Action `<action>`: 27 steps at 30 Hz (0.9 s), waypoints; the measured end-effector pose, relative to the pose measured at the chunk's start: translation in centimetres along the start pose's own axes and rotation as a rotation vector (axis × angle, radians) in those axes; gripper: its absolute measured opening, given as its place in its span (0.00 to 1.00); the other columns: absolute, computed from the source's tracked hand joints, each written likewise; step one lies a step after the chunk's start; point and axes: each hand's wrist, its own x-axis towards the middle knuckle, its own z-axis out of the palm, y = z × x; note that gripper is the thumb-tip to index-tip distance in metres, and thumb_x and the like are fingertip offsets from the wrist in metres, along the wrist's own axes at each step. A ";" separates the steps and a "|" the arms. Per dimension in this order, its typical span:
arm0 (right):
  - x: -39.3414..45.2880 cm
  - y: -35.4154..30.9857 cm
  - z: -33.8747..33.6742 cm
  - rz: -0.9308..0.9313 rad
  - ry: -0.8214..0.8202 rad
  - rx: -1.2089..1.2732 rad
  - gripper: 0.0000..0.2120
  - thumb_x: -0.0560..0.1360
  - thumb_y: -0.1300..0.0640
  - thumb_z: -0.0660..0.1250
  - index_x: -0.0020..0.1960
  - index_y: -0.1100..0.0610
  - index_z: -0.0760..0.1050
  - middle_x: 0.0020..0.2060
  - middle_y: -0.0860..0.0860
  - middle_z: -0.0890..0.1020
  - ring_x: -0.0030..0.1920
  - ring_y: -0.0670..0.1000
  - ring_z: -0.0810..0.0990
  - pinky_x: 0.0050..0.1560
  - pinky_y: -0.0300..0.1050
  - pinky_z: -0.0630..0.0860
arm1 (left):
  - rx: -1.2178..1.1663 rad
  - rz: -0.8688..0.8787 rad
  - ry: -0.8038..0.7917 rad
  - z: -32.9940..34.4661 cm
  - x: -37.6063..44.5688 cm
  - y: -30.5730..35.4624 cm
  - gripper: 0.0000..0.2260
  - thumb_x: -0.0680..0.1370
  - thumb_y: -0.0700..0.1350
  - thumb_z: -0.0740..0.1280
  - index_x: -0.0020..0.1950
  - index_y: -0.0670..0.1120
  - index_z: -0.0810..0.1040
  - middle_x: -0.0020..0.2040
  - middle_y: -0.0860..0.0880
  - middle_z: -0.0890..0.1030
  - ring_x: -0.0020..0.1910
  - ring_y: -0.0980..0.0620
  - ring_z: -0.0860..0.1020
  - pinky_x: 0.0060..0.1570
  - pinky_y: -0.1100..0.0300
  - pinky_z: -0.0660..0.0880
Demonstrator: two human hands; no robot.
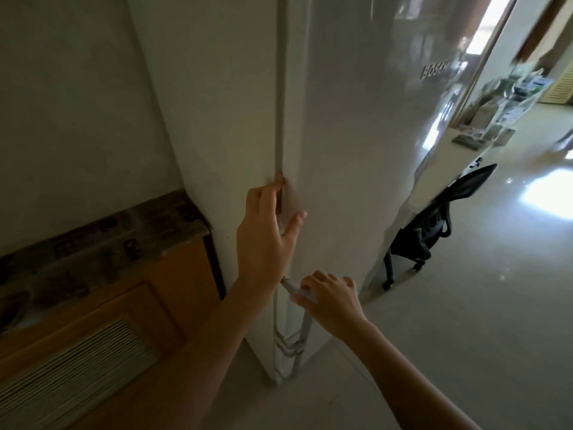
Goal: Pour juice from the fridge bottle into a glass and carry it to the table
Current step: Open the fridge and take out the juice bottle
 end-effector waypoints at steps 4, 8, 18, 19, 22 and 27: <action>-0.3 -1.2 -0.5 0.003 0.003 -0.082 0.17 0.78 0.43 0.57 0.60 0.52 0.72 0.56 0.50 0.76 0.55 0.52 0.76 0.68 0.67 0.55 | -0.012 0.014 -0.040 -0.2 0.2 0.1 0.23 0.72 0.47 0.73 0.63 0.42 0.71 0.57 0.42 0.76 0.49 0.49 0.79 0.44 0.65 0.76; -0.7 -1.4 -0.7 -0.025 -0.002 -0.133 0.13 0.78 0.49 0.61 0.59 0.55 0.72 0.53 0.52 0.77 0.55 0.54 0.77 0.70 0.70 0.48 | -0.005 0.022 -0.053 -0.4 0.1 0.1 0.23 0.72 0.47 0.73 0.63 0.41 0.71 0.58 0.42 0.76 0.51 0.48 0.79 0.47 0.70 0.73; -6.2 3.1 -0.9 0.056 0.055 -0.090 0.14 0.78 0.45 0.57 0.53 0.52 0.75 0.51 0.46 0.78 0.55 0.48 0.77 0.72 0.64 0.42 | -0.186 0.080 -0.136 0.6 -4.1 4.1 0.23 0.72 0.51 0.72 0.62 0.49 0.66 0.53 0.47 0.76 0.44 0.55 0.78 0.41 0.65 0.79; -7.2 4.0 -1.3 0.062 0.050 -0.078 0.14 0.77 0.44 0.57 0.53 0.51 0.76 0.51 0.45 0.78 0.55 0.47 0.77 0.72 0.64 0.44 | -0.222 0.079 -0.144 1.0 -4.8 4.9 0.23 0.72 0.52 0.71 0.62 0.50 0.67 0.54 0.48 0.76 0.45 0.55 0.78 0.41 0.62 0.79; -10.2 6.2 -2.1 0.101 0.041 -0.016 0.17 0.76 0.40 0.56 0.53 0.50 0.76 0.52 0.44 0.78 0.56 0.45 0.76 0.72 0.61 0.47 | -0.299 0.064 -0.167 2.0 -6.8 7.4 0.23 0.72 0.54 0.71 0.63 0.51 0.67 0.57 0.51 0.72 0.50 0.57 0.76 0.41 0.62 0.80; -14.6 10.1 -2.5 0.187 0.072 0.107 0.28 0.75 0.38 0.58 0.71 0.47 0.61 0.63 0.45 0.75 0.63 0.47 0.72 0.71 0.66 0.50 | -0.377 0.104 -0.270 3.9 -8.5 11.8 0.24 0.69 0.59 0.70 0.60 0.57 0.65 0.61 0.58 0.62 0.60 0.52 0.71 0.48 0.59 0.79</action>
